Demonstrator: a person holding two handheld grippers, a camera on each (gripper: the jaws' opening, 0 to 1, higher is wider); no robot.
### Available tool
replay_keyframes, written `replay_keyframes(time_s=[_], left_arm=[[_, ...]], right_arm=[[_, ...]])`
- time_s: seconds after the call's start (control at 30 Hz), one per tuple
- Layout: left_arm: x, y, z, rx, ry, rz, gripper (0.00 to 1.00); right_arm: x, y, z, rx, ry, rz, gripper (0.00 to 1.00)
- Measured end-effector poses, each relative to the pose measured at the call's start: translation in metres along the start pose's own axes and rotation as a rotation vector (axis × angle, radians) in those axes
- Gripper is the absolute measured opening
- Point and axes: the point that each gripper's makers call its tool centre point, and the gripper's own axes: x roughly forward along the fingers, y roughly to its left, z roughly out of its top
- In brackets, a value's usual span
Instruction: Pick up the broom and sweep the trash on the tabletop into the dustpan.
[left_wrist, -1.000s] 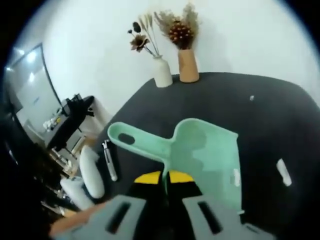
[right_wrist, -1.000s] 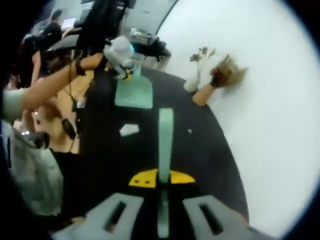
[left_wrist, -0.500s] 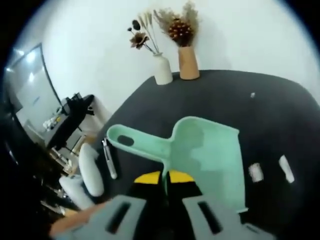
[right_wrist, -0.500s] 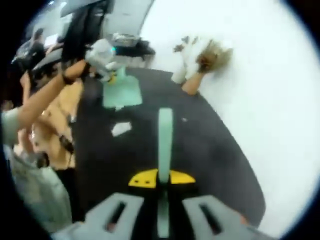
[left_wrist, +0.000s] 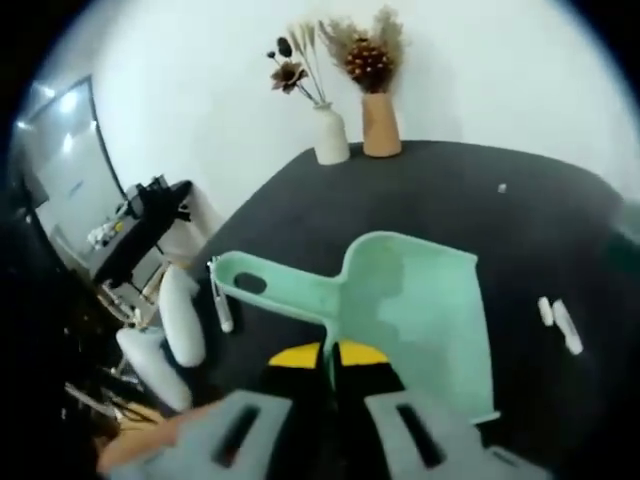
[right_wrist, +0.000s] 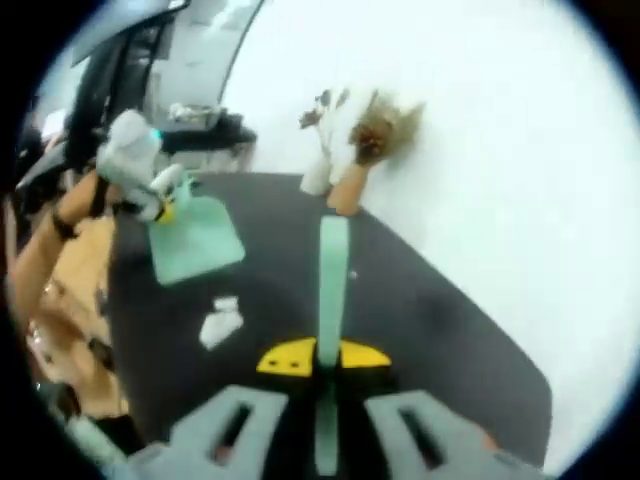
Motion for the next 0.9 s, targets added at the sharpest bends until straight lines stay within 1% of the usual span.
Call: replay_keyframes(time_s=[0.03,0.07,0.1,0.13,0.17,0.2,0.23,0.33,0.37,0.4,0.43,0.5,0.53,0.67,0.73,0.83,0.87,0.9], left_arm=[[0.000,0.000,-0.002,0.003,0.003,0.002,0.05],[0.000,0.001,-0.002,0.004,0.006,0.003,0.05],[-0.001,0.001,-0.004,0.004,0.007,0.003,0.05],[-0.002,0.000,-0.005,0.002,0.005,-0.002,0.05],[-0.002,-0.001,-0.006,0.003,0.004,-0.004,0.05],[-0.003,-0.001,-0.008,0.004,0.003,-0.004,0.05],[-0.004,-0.001,-0.010,0.006,0.002,-0.002,0.05],[-0.006,-0.002,-0.014,0.003,-0.001,-0.010,0.05],[-0.006,-0.002,-0.014,0.000,0.000,-0.011,0.05],[-0.007,-0.003,-0.015,-0.001,0.001,-0.014,0.05],[-0.008,-0.004,-0.016,-0.002,0.000,-0.019,0.05],[-0.009,-0.006,-0.017,0.002,0.000,-0.021,0.05],[-0.010,-0.007,-0.017,0.005,-0.002,-0.025,0.05],[-0.010,-0.008,-0.019,0.015,0.008,-0.030,0.06],[-0.010,-0.008,-0.021,0.021,0.013,-0.029,0.06],[-0.011,-0.008,-0.023,0.013,0.015,-0.040,0.06],[-0.011,-0.007,-0.023,0.010,0.016,-0.044,0.06],[-0.012,-0.007,-0.024,0.005,0.015,-0.047,0.06]], right_arm=[[0.003,0.005,0.003,0.009,-0.020,-0.026,0.06],[0.006,0.015,0.002,0.000,-0.014,-0.016,0.06],[0.009,0.020,0.002,-0.004,-0.006,-0.027,0.06],[0.012,0.023,0.004,-0.006,-0.014,-0.053,0.06],[0.016,0.025,0.009,-0.020,-0.031,-0.064,0.06],[0.019,0.029,0.011,-0.005,-0.035,-0.087,0.06],[0.022,0.033,0.013,-0.002,-0.042,-0.088,0.06],[0.033,0.043,0.013,0.006,-0.030,-0.105,0.06],[0.036,0.043,0.014,0.012,-0.030,-0.139,0.06],[0.039,0.047,0.016,0.004,-0.031,-0.149,0.06],[0.043,0.051,0.015,0.010,-0.015,-0.157,0.06],[0.045,0.057,0.020,0.011,-0.017,-0.180,0.06],[0.046,0.062,0.024,0.015,-0.032,-0.192,0.06],[0.053,0.082,0.028,-0.001,-0.041,-0.203,0.06],[0.054,0.090,0.029,-0.027,-0.043,-0.210,0.06],[0.052,0.097,0.035,-0.020,-0.052,-0.190,0.06],[0.050,0.099,0.039,-0.013,-0.064,-0.183,0.06],[0.050,0.104,0.045,0.013,-0.087,-0.155,0.06]])
